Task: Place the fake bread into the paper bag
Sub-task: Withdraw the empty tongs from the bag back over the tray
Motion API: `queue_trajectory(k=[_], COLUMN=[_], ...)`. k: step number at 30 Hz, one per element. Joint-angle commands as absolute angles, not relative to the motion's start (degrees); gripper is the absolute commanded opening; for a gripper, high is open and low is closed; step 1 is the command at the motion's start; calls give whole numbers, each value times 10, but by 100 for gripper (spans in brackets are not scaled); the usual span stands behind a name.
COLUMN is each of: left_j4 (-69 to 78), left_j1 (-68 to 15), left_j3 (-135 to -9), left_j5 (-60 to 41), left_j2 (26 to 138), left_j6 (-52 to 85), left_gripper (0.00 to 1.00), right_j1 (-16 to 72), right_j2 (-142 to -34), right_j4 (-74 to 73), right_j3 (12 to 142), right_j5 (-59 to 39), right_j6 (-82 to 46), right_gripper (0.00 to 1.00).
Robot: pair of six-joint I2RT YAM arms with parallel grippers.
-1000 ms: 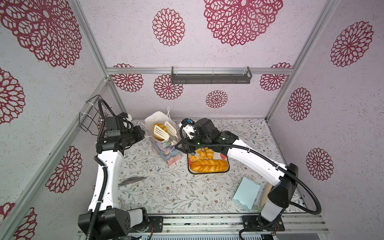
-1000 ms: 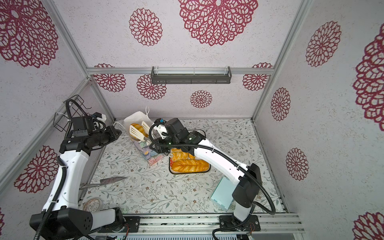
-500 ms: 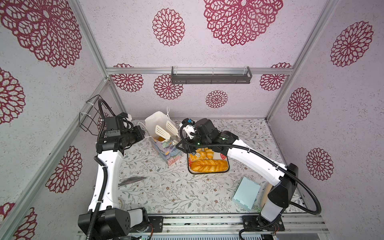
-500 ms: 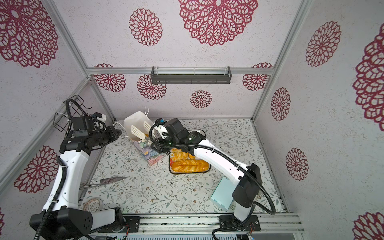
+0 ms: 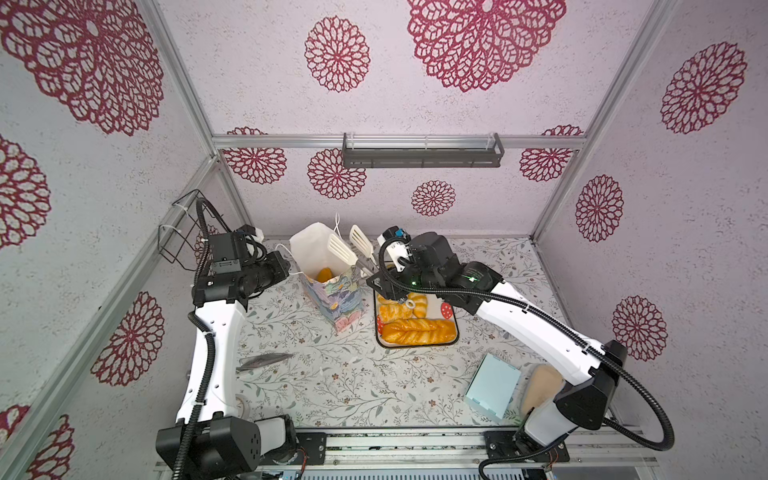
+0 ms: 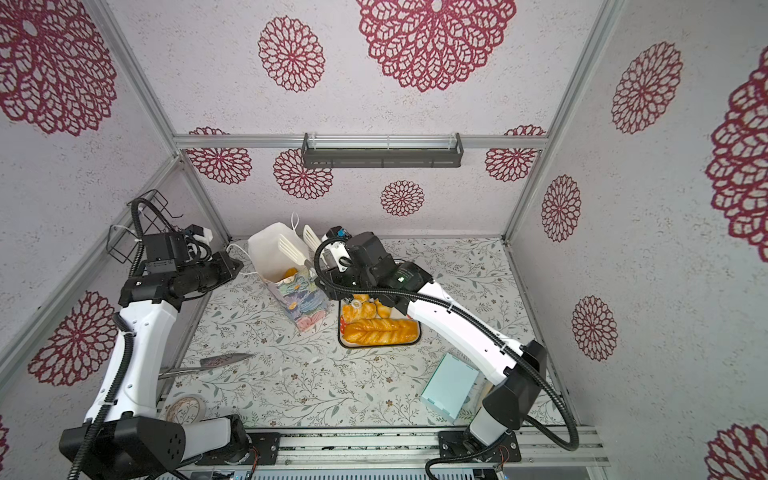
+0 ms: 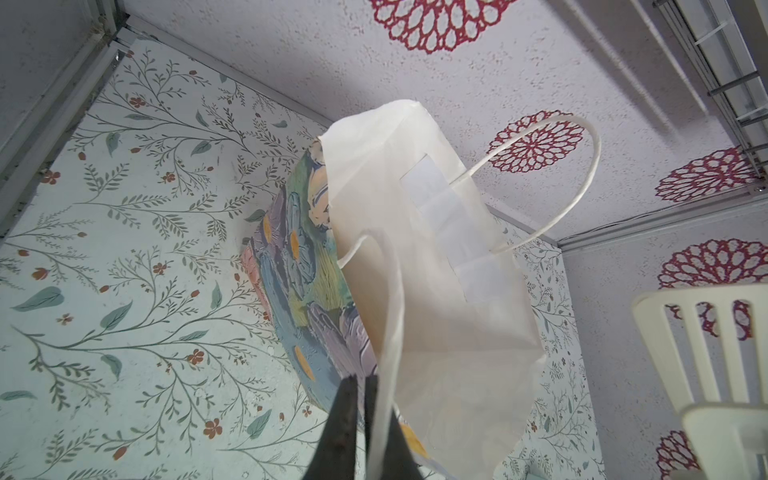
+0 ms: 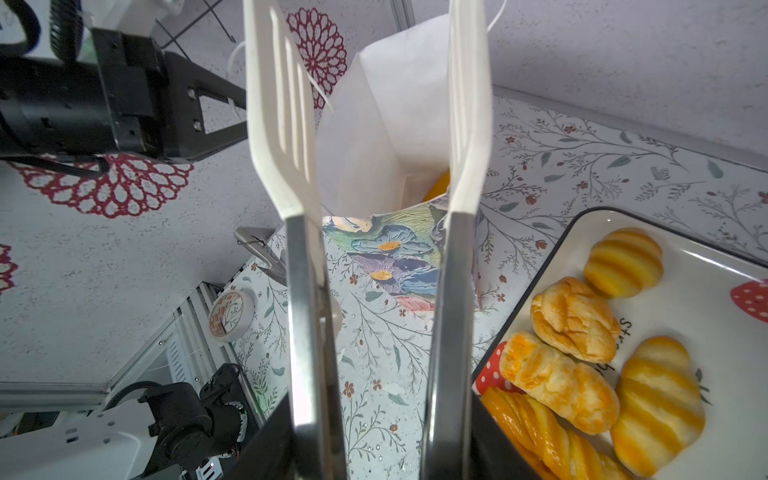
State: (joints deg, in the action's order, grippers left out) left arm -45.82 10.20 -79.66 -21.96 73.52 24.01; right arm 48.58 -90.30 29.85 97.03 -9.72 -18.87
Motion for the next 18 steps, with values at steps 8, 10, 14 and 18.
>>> queue_trajectory(k=[8, 10, 14, 18], left_j4=[-461, -461, -462, -462], left_j1=[105, 104, 104, 104], left_j3=[-796, -796, -796, -796], left_j5=[-224, -224, -223, -223], left_j2=[725, 725, 724, 723], left_j6=[237, 237, 237, 236], left_gripper=[10, 10, 10, 10], right_j1=[399, 386, 359, 342], right_j2=[-837, -838, -852, -866], right_j4=[271, 271, 272, 269], right_j3=[935, 930, 923, 916], right_j5=[-87, -89, -98, -105], right_j6=[-201, -206, -225, -240], right_gripper=[50, 50, 50, 50])
